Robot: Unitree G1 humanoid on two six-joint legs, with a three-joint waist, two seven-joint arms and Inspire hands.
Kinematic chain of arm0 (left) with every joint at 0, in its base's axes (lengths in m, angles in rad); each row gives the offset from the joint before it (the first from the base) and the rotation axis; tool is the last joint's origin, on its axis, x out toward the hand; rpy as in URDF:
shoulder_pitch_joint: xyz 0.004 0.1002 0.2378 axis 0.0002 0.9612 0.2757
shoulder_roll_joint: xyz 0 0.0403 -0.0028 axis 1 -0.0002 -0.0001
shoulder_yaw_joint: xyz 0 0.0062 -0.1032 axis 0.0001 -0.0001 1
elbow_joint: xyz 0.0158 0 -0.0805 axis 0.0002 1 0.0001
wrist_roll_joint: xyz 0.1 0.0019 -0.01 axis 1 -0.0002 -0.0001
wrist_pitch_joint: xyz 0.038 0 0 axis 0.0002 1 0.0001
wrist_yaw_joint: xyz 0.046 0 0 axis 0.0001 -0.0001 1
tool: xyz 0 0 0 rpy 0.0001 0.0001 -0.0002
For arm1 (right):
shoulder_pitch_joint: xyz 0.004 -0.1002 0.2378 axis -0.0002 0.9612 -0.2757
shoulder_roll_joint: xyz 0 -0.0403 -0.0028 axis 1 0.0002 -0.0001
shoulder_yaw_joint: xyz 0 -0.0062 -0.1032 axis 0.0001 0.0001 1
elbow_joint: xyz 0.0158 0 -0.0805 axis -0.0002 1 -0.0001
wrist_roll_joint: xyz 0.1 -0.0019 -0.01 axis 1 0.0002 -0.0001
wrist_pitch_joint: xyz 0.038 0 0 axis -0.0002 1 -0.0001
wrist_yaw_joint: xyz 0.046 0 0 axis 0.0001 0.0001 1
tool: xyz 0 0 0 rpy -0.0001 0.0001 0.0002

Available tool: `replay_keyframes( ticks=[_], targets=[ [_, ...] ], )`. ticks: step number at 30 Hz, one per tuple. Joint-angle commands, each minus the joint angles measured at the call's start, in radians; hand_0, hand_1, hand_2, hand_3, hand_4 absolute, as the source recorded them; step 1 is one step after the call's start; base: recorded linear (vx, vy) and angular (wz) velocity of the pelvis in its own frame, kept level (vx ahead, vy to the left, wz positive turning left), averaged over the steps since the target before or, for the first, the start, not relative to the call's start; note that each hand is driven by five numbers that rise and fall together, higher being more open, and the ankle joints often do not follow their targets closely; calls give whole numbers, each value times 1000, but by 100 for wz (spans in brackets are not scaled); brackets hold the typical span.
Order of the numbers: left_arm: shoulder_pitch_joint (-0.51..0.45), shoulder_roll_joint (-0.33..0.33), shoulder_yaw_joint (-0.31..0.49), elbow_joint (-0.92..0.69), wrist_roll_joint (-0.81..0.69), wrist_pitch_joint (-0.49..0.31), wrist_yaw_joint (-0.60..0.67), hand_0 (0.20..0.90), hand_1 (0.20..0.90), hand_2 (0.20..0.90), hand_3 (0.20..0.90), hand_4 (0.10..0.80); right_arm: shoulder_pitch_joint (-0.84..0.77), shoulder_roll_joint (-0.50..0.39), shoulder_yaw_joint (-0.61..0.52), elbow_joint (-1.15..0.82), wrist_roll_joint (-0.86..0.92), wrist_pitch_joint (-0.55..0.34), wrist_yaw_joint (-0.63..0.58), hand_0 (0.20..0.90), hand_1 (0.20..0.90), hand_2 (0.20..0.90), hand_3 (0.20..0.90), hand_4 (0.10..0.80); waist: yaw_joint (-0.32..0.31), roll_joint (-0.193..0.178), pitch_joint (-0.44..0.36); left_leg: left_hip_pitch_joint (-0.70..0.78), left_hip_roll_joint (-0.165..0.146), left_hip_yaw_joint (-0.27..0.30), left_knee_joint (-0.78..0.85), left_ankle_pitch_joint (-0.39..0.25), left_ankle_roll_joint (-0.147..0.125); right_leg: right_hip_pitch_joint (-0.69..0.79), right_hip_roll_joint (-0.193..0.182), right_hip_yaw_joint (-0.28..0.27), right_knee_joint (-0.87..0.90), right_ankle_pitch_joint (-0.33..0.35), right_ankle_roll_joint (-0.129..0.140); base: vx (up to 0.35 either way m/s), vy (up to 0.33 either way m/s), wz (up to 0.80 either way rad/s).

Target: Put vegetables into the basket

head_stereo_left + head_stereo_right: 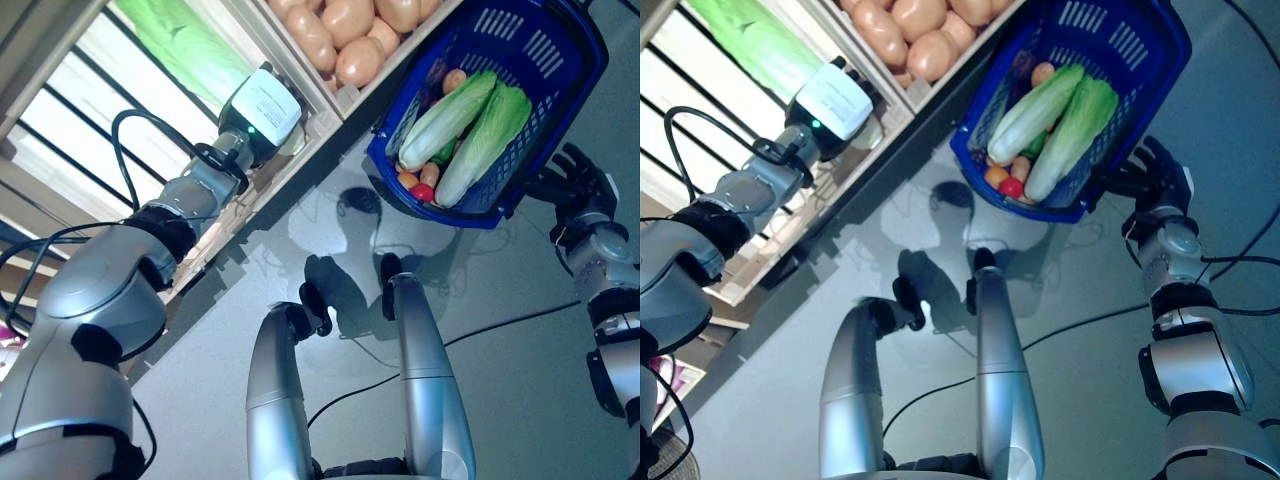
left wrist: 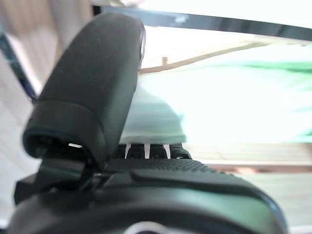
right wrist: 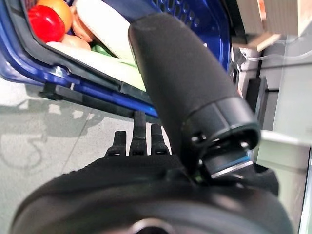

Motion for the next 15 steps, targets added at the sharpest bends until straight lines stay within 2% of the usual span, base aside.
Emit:
replay_keyframes(
  ticks=[1,6,7,8,15],
  targets=[
    [-170,7,-15,93,33,59,-88,900,900,900,900,800,-70,-50,23,-9,49,-66,43,900,900,900,900,800,-13,-18,-5,6,-16,-4,-20,5,-52,62,-11,-41,-85,107,-32,-44,44,-2],
    [-156,1,-11,122,-4,92,-166,900,900,900,900,800,-90,-64,24,-9,54,-67,53,900,900,900,900,800,-18,-9,-5,-4,-16,2,-25,6,-65,47,-11,-35,-89,107,-30,-35,41,-2],
    [-152,1,-7,125,-10,95,-173,378,378,378,378,452,-91,-65,25,-9,55,-69,54,900,900,900,900,800,-17,-7,-5,-2,-17,3,-26,6,-65,48,-11,-35,-91,107,-31,-31,22,-3],
    [-151,4,-4,123,-20,97,-177,300,300,300,300,400,-93,-66,25,-8,65,-73,54,900,900,900,900,800,-16,-6,-5,-2,-16,4,-25,5,-67,48,-12,-34,-91,105,-31,-34,17,-4],
    [-146,33,6,122,-27,68,-171,300,300,300,300,400,-94,-62,18,4,91,-87,87,900,900,900,900,800,-5,-1,-5,45,-15,9,-36,-1,-71,94,-15,-46,-93,87,-35,-24,2,-3]
  ],
)
